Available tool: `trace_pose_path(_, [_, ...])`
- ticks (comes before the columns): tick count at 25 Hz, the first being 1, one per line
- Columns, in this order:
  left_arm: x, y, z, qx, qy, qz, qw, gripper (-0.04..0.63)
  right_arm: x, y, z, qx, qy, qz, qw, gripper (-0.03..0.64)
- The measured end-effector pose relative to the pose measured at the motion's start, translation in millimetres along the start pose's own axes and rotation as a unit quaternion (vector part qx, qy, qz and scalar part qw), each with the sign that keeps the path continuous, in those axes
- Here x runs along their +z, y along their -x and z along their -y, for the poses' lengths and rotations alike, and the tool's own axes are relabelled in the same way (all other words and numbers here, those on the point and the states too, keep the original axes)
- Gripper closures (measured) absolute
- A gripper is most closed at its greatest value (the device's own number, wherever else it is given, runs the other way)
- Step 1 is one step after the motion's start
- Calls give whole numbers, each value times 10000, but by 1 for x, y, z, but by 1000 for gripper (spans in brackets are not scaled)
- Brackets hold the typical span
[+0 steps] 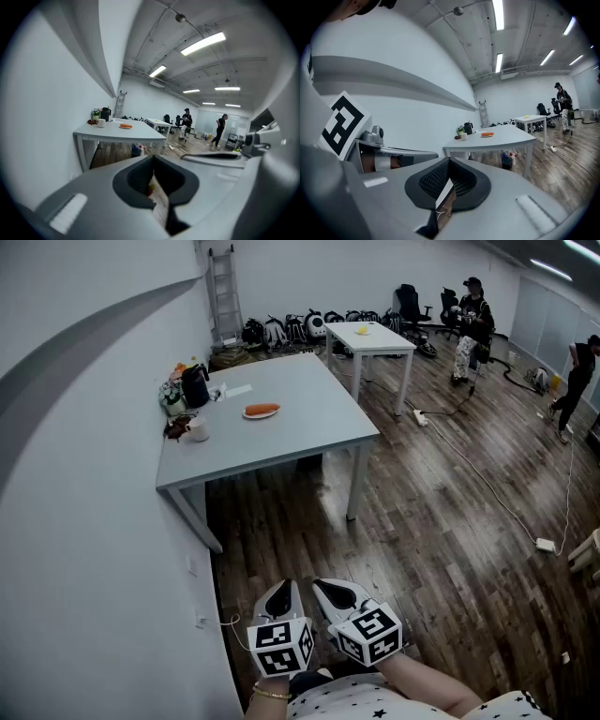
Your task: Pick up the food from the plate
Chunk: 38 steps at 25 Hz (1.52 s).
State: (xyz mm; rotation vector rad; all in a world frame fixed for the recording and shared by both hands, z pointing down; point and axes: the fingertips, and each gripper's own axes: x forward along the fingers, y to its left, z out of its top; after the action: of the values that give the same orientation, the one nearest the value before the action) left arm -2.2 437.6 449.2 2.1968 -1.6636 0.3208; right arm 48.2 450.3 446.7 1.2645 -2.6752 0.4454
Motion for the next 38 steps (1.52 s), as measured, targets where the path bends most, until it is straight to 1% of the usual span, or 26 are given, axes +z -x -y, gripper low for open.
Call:
trace_pose_path(7, [-2,-13,-22,13,43,-88,10000,588,-1,-26,-1,-22,-18,-86,10000,618])
trace_pose_path(12, [9,-51,-38,103,99,-101,9998,588,6,-59,23,3,-46,-88,10000,618])
trace_pose_path(17, [36,-112,-56,191,111,-20,9998,588,32,-113,70,17,108,-5,9999,618])
trace_pose_path(24, [102,-222,-72,319,98,45,9994,588,95,-198,160,54,199,120,9997,618])
trace_pose_path(28, [135,-283,-79,396,63,129,9991,588,120,-241,203,241,256,116,9993,618])
trace_pose_path(32, [154,-328,-88,592,125,148,9981,588,140,-273,239,382,321,170,9986,618])
trace_pose_path(38, [167,-378,-111,711,279,26,9971,588,151,-319,282,366,127,8,9992,618])
